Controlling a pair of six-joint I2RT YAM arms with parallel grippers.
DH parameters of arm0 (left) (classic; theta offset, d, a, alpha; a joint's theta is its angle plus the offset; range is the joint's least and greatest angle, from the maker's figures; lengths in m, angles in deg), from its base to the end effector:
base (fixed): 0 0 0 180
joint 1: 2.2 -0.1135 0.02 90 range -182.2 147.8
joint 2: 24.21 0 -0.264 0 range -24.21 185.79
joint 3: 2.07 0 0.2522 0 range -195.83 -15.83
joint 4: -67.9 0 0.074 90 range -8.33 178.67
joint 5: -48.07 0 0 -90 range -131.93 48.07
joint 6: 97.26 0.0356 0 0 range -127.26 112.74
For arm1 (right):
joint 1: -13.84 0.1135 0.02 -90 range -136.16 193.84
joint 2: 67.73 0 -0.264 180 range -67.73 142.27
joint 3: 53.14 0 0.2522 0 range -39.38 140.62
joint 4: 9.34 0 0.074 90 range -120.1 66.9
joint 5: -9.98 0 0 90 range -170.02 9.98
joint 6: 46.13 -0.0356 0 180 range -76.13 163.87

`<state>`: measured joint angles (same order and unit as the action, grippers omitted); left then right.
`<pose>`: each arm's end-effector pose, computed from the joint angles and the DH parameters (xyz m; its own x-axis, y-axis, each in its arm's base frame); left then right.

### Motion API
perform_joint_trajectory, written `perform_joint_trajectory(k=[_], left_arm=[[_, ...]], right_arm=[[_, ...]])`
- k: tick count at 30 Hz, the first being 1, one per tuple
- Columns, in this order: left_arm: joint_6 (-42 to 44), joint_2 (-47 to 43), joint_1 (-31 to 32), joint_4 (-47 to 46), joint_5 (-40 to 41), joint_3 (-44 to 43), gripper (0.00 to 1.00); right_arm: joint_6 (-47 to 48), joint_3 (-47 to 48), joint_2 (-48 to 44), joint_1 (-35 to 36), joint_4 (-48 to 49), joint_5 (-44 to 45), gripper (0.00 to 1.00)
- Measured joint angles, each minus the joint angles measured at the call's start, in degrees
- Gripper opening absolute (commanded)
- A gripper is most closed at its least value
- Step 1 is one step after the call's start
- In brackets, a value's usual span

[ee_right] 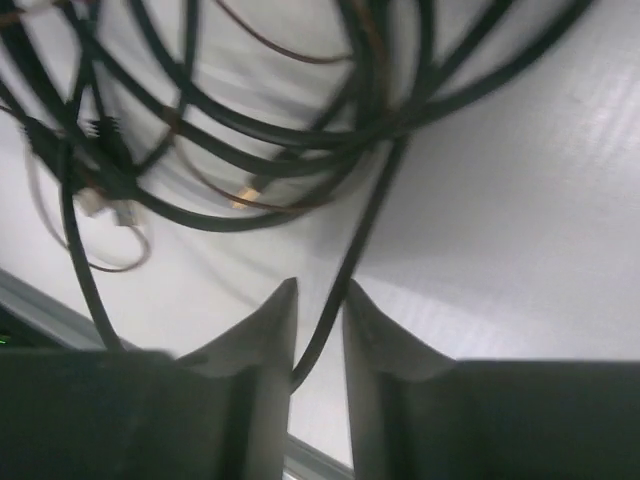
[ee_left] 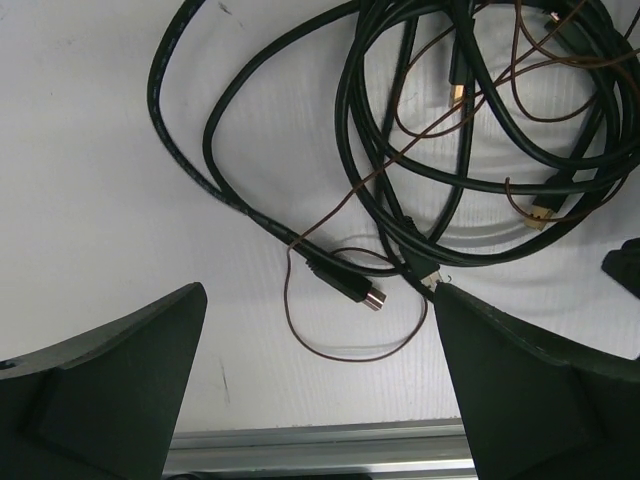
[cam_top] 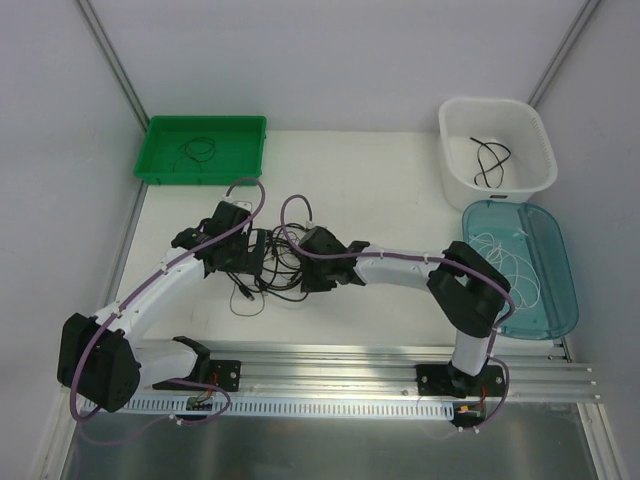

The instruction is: Untangle the cables

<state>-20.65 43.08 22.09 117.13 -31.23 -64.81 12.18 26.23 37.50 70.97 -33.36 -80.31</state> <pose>0.2159 -0.0902 0.2491 -0.7858 0.1050 -0.6095 0.1256 0.9920 0.0089 0.2098 0.3251 0.1744 -0.7953 -0.2628 -0.5463 -0.4982 0.7969 0.3418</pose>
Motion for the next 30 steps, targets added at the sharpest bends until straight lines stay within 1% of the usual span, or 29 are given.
perform_joint_trajectory(k=[1,2,5,10,14,16,20,23,28,30], left_arm=[[0.0,0.0,0.0,0.0,0.0,0.0,0.99],[0.0,0.1,0.0,0.0,0.0,0.0,0.99],[0.0,0.3,0.0,0.0,0.0,0.0,0.99],[0.0,0.5,0.0,0.0,0.0,0.0,0.99],[0.0,1.0,0.0,0.0,-0.2,0.0,0.99],[-0.1,1.1,0.0,0.0,-0.4,0.0,0.99],[-1.1,2.1,0.0,0.1,-1.7,-0.2,0.99],[-3.2,3.4,0.0,0.5,-2.9,-1.1,0.97],[-8.7,5.6,0.0,-0.9,-3.3,-3.8,0.94],[-10.8,8.5,0.0,-2.6,-3.6,-5.2,0.92]], right_arm=[[0.6,-0.7,-0.4,-0.2,-0.5,0.7,0.04],[1.1,-1.4,-0.8,-0.5,-0.9,1.3,0.01],[4.6,-3.8,-4.0,-3.3,-4.4,4.4,0.01],[14.6,-4.1,-11.3,-10.2,-9.7,11.0,0.01],[20.6,-5.0,-15.2,-16.2,-10.1,11.6,0.01],[22.9,-5.6,-15.9,-18.0,-10.3,11.7,0.01],[25.8,-6.9,-15.9,-17.9,-10.4,11.1,0.01],[26.7,-7.9,-15.9,-17.6,-10.0,10.1,0.01],[27.0,-9.4,-15.9,-17.6,-9.2,8.5,0.01],[27.3,-10.1,-16.3,-17.5,-8.8,8.1,0.01]])
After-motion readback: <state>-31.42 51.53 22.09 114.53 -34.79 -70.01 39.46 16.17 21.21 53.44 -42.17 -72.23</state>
